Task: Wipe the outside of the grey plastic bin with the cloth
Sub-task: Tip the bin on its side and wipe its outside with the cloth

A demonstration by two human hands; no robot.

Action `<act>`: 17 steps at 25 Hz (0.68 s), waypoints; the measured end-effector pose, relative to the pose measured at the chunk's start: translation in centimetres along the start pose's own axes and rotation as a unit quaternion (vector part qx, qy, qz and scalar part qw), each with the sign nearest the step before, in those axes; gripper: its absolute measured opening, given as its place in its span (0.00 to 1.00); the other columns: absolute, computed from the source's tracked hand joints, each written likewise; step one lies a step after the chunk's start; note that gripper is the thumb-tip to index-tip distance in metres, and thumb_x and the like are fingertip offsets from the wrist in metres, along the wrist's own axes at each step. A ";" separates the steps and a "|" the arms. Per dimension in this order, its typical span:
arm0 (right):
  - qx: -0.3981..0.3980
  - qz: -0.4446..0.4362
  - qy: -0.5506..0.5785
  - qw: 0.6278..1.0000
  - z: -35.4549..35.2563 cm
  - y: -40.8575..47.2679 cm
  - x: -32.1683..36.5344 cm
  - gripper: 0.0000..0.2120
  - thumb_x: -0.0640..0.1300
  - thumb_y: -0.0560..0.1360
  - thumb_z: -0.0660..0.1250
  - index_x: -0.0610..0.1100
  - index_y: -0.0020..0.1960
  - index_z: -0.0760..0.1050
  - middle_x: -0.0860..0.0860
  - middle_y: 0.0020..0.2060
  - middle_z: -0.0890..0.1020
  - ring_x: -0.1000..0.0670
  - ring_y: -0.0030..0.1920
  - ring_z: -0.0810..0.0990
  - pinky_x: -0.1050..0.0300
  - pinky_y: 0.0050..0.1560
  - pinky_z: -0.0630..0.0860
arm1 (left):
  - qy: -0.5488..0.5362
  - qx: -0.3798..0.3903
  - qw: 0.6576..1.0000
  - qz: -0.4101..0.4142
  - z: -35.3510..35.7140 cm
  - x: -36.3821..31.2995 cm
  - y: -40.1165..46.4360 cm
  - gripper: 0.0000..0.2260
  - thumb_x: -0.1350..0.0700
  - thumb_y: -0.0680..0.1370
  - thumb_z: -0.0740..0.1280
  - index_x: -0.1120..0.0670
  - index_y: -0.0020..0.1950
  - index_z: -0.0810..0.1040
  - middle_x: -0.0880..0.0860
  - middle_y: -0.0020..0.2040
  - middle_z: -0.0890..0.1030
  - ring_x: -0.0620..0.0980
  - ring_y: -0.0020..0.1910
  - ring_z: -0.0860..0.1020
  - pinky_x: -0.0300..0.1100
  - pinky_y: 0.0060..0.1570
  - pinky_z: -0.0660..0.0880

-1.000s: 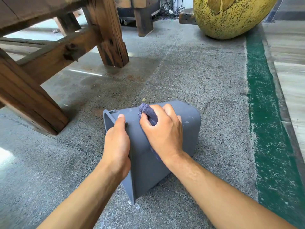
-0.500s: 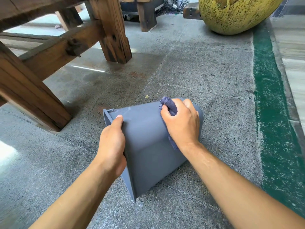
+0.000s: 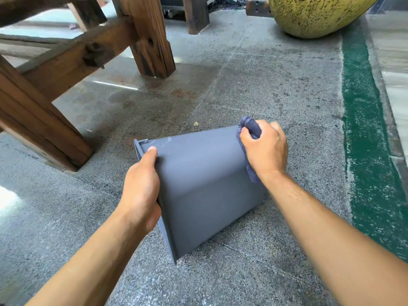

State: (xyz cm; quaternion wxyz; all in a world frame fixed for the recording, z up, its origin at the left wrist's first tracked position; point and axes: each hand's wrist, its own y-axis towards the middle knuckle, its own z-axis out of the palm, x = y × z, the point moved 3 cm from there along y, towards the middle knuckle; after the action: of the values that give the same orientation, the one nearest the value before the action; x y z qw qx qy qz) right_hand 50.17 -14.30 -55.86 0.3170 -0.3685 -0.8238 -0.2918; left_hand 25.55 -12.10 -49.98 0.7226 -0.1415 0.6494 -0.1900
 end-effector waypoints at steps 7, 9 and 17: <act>-0.018 0.023 -0.015 0.999 0.0 1.6 -1.4 0.13 0.57 0.76 0.65 0.47 0.49 0.79 0.44 0.50 0.77 0.38 0.50 0.78 0.48 0.53 0.73 | 0.001 0.006 1.000 0.006 -0.3 0.0 0.1 0.15 0.48 0.85 0.60 0.55 0.51 0.81 0.50 0.42 0.89 0.46 0.41 0.87 0.46 0.53 0.79; -0.018 0.031 -0.021 0.999 -0.2 2.0 -1.7 0.13 0.56 0.77 0.65 0.47 0.50 0.79 0.43 0.51 0.78 0.38 0.52 0.78 0.48 0.54 0.73 | 0.003 0.018 1.000 0.004 -0.2 0.0 0.2 0.15 0.47 0.85 0.60 0.55 0.52 0.81 0.50 0.43 0.89 0.46 0.41 0.87 0.45 0.49 0.79; -0.020 0.091 -0.089 0.992 -2.9 0.7 -7.0 0.14 0.53 0.81 0.66 0.46 0.60 0.78 0.43 0.56 0.76 0.40 0.51 0.78 0.49 0.52 0.72 | -0.018 0.074 0.997 -0.029 -0.5 0.2 -0.1 0.19 0.43 0.82 0.61 0.55 0.60 0.83 0.56 0.54 0.88 0.54 0.54 0.86 0.49 0.57 0.78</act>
State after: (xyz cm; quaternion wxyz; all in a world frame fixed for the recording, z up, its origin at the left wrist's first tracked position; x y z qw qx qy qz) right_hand 55.35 -18.95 -59.03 0.2606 -0.4724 -0.8057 -0.2443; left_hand 25.05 -12.28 -50.14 0.7371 -0.1099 0.6159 -0.2555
